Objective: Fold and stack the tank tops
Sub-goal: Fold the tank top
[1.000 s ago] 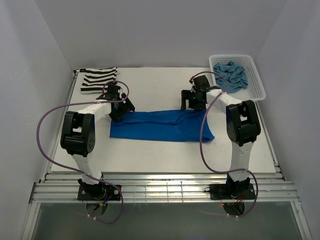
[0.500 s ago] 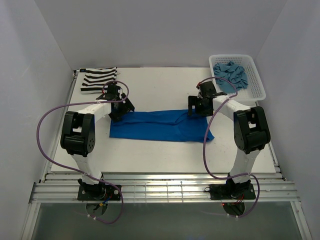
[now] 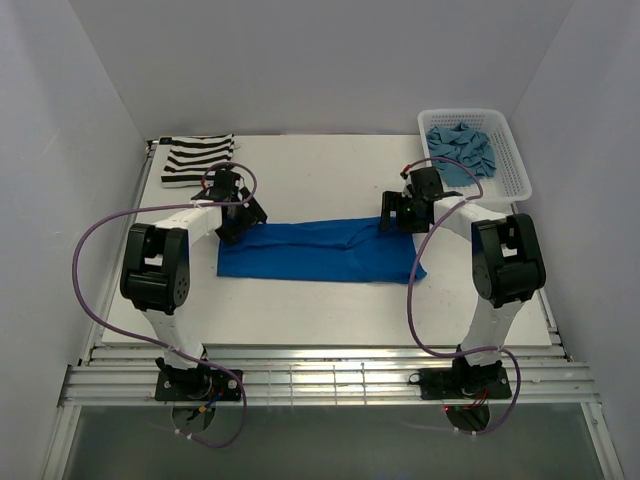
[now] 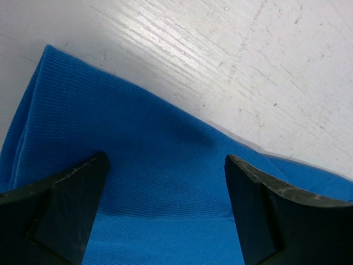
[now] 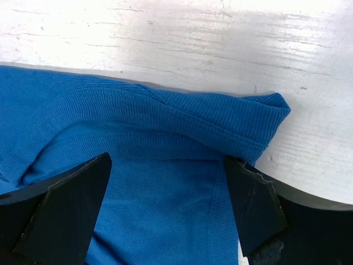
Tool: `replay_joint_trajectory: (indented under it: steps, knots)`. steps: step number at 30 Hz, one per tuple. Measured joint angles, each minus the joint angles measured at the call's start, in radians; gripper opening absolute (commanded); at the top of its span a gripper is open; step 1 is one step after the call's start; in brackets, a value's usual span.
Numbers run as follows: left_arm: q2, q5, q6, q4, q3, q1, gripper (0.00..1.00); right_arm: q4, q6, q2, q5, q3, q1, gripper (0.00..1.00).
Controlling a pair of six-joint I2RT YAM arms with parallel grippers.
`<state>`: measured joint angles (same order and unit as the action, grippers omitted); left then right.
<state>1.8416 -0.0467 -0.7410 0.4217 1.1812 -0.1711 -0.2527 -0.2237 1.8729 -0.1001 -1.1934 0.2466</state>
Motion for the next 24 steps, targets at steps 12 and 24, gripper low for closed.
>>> replay_joint_trajectory:
  steps: [12,24]
  knots:
    - [-0.048,-0.001,-0.019,0.000,-0.056,0.011,0.98,0.035,0.047,-0.262,-0.193,0.156,-0.018,0.90]
    - [-0.108,-0.002,-0.039,0.038,-0.113,0.012,0.98,-0.062,-0.031,-0.648,-0.167,0.523,0.040,0.90]
